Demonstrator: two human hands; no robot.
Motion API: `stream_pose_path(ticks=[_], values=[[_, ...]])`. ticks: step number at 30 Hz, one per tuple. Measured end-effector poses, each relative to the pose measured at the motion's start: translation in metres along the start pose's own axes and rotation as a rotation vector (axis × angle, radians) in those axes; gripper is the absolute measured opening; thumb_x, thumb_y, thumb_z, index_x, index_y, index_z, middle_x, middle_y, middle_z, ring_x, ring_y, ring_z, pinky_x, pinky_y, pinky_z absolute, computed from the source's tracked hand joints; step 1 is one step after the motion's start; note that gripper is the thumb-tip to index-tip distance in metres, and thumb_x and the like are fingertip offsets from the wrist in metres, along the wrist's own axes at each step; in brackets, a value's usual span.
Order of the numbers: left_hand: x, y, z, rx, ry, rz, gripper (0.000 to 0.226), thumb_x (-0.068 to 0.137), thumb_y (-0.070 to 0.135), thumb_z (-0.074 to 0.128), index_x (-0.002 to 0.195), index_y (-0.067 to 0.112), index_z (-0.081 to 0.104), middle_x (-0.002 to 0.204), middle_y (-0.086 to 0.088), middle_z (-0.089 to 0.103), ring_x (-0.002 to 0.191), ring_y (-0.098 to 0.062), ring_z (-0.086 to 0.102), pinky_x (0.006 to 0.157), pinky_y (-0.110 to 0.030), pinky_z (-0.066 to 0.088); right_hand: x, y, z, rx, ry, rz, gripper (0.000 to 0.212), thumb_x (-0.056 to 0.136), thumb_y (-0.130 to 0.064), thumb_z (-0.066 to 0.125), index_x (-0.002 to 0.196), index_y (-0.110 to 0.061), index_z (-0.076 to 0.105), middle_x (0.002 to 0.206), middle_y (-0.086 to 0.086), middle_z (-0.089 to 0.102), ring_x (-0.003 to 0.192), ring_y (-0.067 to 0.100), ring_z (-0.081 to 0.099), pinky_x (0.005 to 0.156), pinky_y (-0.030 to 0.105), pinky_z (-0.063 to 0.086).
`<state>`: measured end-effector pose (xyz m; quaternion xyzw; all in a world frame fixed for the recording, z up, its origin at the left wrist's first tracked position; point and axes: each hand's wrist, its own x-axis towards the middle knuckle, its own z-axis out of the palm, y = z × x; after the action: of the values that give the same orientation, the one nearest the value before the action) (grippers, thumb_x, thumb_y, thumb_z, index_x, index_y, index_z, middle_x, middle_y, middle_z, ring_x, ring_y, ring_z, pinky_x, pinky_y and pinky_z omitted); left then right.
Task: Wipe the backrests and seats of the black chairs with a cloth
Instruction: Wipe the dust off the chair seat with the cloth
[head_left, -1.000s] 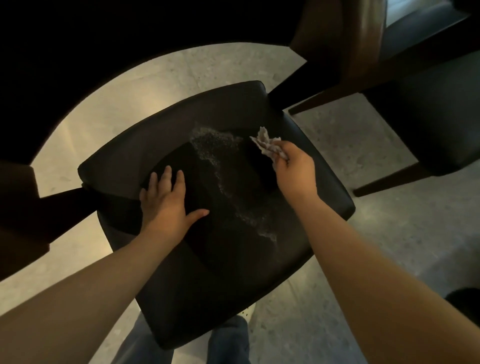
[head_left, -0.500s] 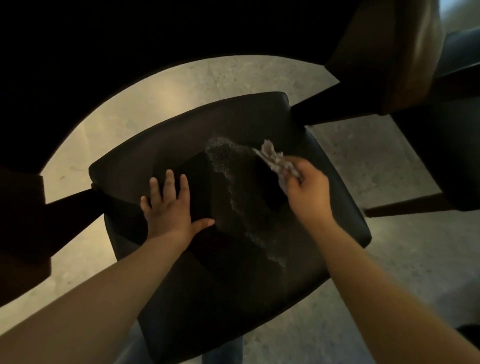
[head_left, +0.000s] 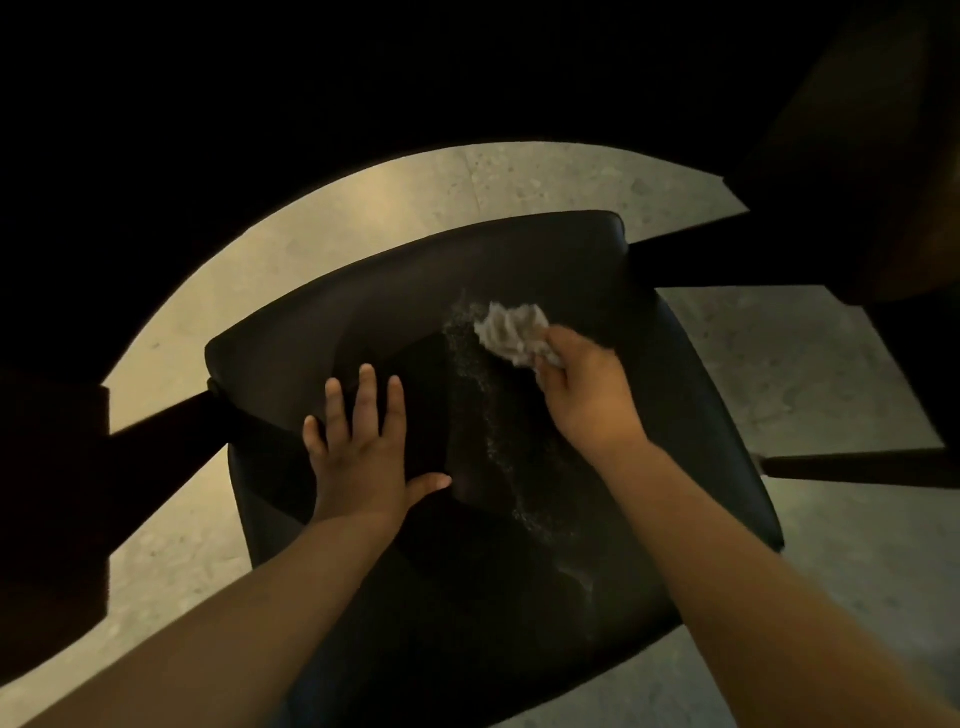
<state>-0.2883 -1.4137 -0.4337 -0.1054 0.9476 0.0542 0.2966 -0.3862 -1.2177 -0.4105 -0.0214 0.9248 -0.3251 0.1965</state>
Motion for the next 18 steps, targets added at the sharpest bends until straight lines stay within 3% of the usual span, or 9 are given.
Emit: stream_pose_path(ticks=[2,4,7,9,13,16,18], values=[[0.000,0.001,-0.002,0.001,-0.015,-0.007,0.113,0.080,0.074,0.053,0.153,0.022,-0.017,0.158,-0.008,-0.029,0.145,-0.038,-0.023,0.119,-0.056,0.002,-0.030,0.001,-0.007,0.081,-0.127,0.038,0.021,0.097,-0.017,0.051,0.106,-0.035,0.058,0.094,-0.011,0.062,0.084,0.006,0.063,0.085,0.038,0.056],[0.000,0.001,-0.003,-0.009,-0.023,-0.004,0.114,0.080,0.073,0.053,0.152,0.022,-0.018,0.157,-0.008,-0.030,0.145,-0.038,-0.024,0.119,-0.057,0.002,-0.048,-0.001,-0.017,0.134,-0.231,0.064,0.025,0.097,-0.015,0.052,0.101,-0.039,0.056,0.091,-0.011,0.062,0.078,0.001,0.062,0.068,0.019,0.055],[0.000,0.002,-0.004,-0.013,-0.029,-0.001,0.113,0.081,0.072,0.053,0.152,0.022,-0.019,0.157,-0.008,-0.031,0.144,-0.038,-0.026,0.119,-0.057,0.001,-0.040,-0.007,-0.029,0.155,-0.143,-0.011,0.027,0.096,-0.014,0.053,0.103,-0.040,0.057,0.088,-0.012,0.062,0.071,0.000,0.061,0.057,0.014,0.048],[0.000,0.001,-0.003,-0.008,-0.027,-0.005,0.113,0.081,0.073,0.052,0.152,0.022,-0.020,0.157,-0.008,-0.031,0.144,-0.038,-0.026,0.119,-0.056,0.001,-0.015,-0.014,-0.028,0.166,0.007,-0.086,0.025,0.096,-0.012,0.054,0.109,-0.032,0.061,0.093,-0.011,0.064,0.076,0.001,0.062,0.068,0.018,0.052],[0.000,0.000,0.000,-0.004,-0.009,-0.001,0.114,0.080,0.075,0.051,0.152,0.022,-0.019,0.157,-0.008,-0.029,0.145,-0.038,-0.023,0.119,-0.057,0.002,0.050,-0.026,-0.012,0.109,0.133,-0.092,0.029,0.098,-0.010,0.049,0.124,-0.014,0.060,0.123,0.003,0.062,0.112,0.013,0.058,0.101,0.031,0.047],[0.000,0.001,0.000,0.007,-0.017,0.001,0.113,0.080,0.075,0.051,0.152,0.022,-0.019,0.157,-0.008,-0.030,0.145,-0.039,-0.023,0.119,-0.057,0.002,0.059,-0.024,0.003,0.036,0.067,-0.044,0.030,0.099,-0.010,0.046,0.126,-0.014,0.057,0.124,0.006,0.061,0.114,0.018,0.057,0.100,0.029,0.045],[0.000,0.001,-0.001,-0.009,-0.033,0.001,0.113,0.081,0.073,0.052,0.152,0.022,-0.019,0.157,-0.008,-0.031,0.144,-0.039,-0.025,0.119,-0.057,0.001,0.037,-0.018,0.008,0.029,0.019,-0.038,0.030,0.099,-0.011,0.046,0.127,-0.017,0.056,0.121,0.002,0.061,0.111,0.012,0.057,0.097,0.025,0.044]])
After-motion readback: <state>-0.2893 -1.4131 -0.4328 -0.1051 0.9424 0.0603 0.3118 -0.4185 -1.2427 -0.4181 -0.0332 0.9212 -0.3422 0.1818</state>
